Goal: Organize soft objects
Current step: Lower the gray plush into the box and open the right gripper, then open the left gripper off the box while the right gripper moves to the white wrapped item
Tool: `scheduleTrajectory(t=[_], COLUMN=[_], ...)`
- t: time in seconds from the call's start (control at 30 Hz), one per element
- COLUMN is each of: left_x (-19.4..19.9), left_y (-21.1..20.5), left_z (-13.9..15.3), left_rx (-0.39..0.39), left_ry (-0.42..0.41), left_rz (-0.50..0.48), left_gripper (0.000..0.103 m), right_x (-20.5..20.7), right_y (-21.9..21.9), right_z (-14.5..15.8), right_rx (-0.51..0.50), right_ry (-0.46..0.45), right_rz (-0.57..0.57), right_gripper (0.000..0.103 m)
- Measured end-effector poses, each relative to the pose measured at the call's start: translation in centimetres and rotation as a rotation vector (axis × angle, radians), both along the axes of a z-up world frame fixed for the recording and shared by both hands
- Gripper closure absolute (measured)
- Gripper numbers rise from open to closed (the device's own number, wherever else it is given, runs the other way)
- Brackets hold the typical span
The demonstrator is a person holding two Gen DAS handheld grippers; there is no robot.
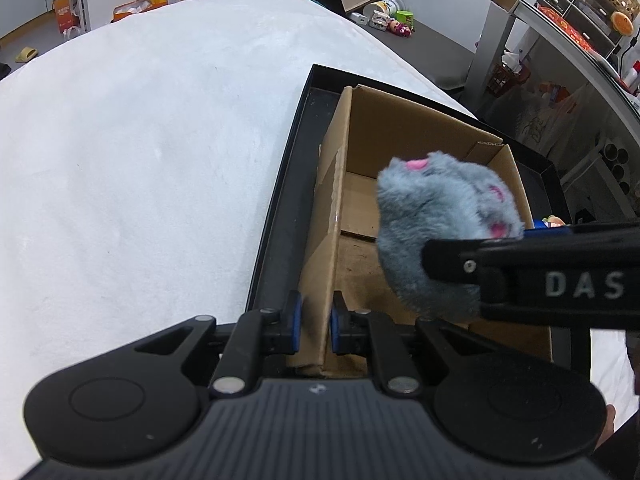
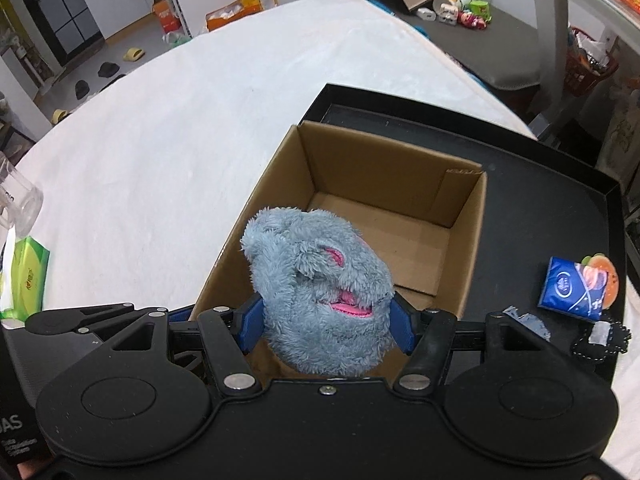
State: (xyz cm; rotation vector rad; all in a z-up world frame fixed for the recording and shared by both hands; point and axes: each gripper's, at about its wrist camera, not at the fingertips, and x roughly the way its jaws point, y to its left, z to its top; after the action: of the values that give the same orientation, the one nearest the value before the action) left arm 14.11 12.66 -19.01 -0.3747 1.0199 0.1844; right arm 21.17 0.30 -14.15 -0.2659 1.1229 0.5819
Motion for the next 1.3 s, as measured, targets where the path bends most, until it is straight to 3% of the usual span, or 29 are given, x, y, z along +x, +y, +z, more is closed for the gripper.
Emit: scheduleTrajectory(t=[0.53,0.7,1.3], left_x=[0.0,0.2,0.5], left_y=[0.2,0.2,-0.1], left_z=[-0.2,-0.4,-0.5], left_rx=[-0.013,-0.016,0.001], left_ry=[0.005,0.015,0.027], left_rz=[0.003,0.007,-0.007], left_gripper=[0.090,0.090,0.089], right_x=[0.7,0.8,1.0], right_y=[1.4,1.9,-1.0], right_z=[-1.2,-1.4,0.2], right_rx=[0.017,0.008,0.085], right_ry=[0.022,0.030,0.020], right_rz=[0.006,0.013,-0.036], right_gripper=[0.041,0.034,0.026])
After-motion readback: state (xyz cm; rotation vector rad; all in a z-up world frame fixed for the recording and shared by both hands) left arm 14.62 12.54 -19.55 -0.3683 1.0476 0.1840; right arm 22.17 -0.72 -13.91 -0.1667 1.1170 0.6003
